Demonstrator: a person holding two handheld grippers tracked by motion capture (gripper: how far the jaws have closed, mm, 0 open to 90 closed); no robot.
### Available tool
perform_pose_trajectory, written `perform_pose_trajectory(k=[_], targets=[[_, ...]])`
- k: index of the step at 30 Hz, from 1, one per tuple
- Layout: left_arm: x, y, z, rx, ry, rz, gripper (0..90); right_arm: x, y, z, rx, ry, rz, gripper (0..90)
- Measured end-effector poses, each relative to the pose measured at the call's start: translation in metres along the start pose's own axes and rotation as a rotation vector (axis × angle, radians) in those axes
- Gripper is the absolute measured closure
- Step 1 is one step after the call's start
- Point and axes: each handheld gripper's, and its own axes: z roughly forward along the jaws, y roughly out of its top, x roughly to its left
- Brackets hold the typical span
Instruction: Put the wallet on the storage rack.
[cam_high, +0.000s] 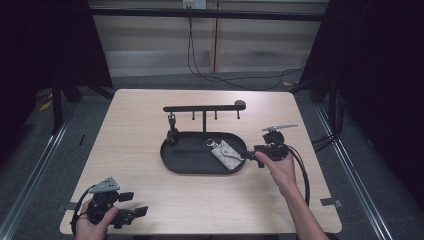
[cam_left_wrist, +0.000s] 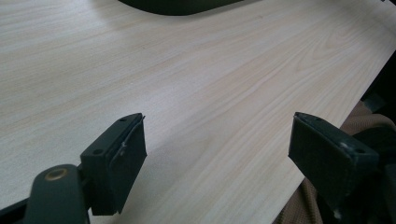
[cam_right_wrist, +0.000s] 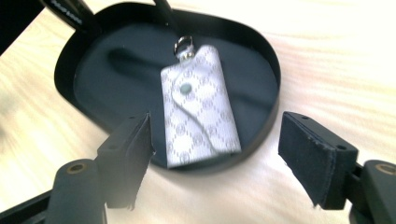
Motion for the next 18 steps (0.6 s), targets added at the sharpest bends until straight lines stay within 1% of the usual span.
perform_pose_trajectory(k=[1,3,5,7,9,18], targets=[[0.0,0.0,0.0,0.0,0.001,0.002,18.9,-0.001,-0.004,-0.003,-0.004,-0.007,0.002,26.2],[0.0,0.001,0.0,-0.004,0.001,-0.002,18.9,-0.002,-0.01,-0.009,-0.014,-0.008,0.003,26.1],[0.0,0.0,0.001,0.0,0.0,-0.001,18.9,-0.003,-0.014,-0.013,-0.013,-0.021,0.002,25.4],[0.0,0.0,0.001,-0.001,0.003,0.0,18.9,-0.003,-0.02,-0.02,-0.017,-0.027,-0.007,25.5],[0.0,0.0,0.0,-0.006,0.002,-0.005,18.9,-0.003,-0.025,-0.025,-0.025,-0.033,-0.007,25.4],[0.0,0.0,0.001,-0.007,0.007,-0.005,18.9,-0.006,-0.058,-0.048,-0.036,-0.066,-0.02,24.2]])
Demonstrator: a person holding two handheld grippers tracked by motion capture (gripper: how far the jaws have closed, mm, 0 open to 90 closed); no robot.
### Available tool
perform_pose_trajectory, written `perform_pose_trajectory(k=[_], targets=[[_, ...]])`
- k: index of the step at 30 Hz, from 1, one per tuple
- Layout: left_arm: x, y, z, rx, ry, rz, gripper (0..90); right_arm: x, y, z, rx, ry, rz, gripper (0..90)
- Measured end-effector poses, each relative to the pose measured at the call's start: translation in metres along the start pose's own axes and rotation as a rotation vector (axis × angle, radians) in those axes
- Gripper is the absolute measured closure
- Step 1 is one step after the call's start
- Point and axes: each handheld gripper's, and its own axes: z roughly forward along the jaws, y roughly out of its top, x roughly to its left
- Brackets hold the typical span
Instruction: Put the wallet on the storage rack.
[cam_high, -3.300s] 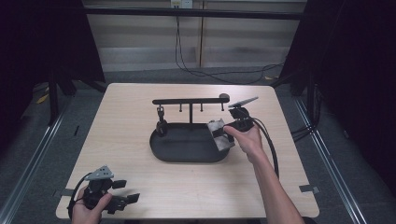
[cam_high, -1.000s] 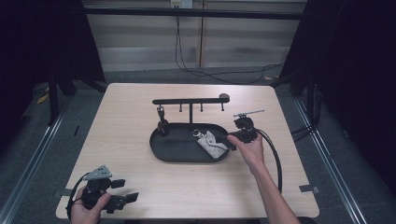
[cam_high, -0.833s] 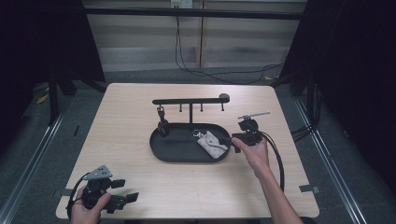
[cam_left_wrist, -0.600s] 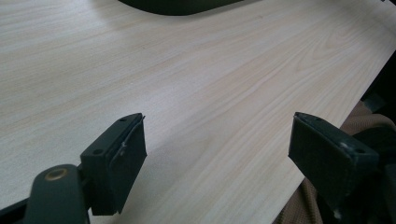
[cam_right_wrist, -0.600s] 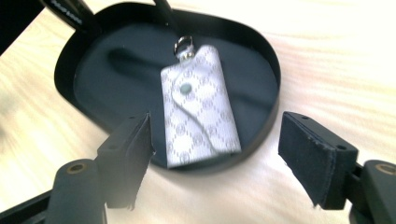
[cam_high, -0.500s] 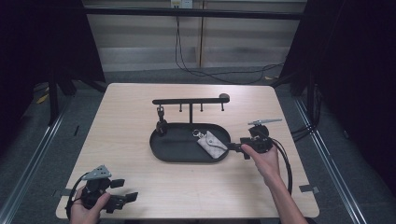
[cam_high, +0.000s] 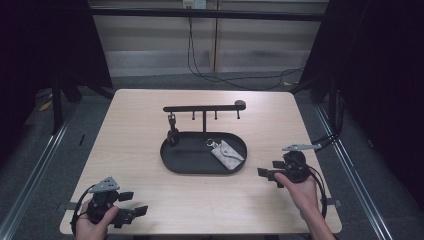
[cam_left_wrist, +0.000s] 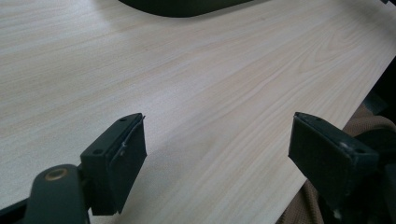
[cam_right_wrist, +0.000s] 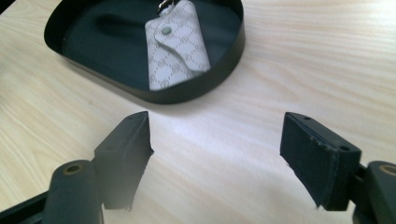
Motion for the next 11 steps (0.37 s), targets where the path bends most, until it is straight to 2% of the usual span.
perform_pose_trajectory(k=[5,9,11], targets=[[0.001,0.0,0.0,0.0,-0.001,0.0,18.9,-0.003,-0.02,-0.013,-0.01,-0.016,-0.004,23.4],[0.0,0.0,0.0,0.003,0.0,0.002,18.9,-0.008,-0.034,-0.014,-0.025,-0.045,0.009,23.5],[0.0,0.001,-0.001,-0.001,0.0,0.006,18.9,-0.013,-0.04,-0.011,-0.006,-0.069,0.006,21.3]])
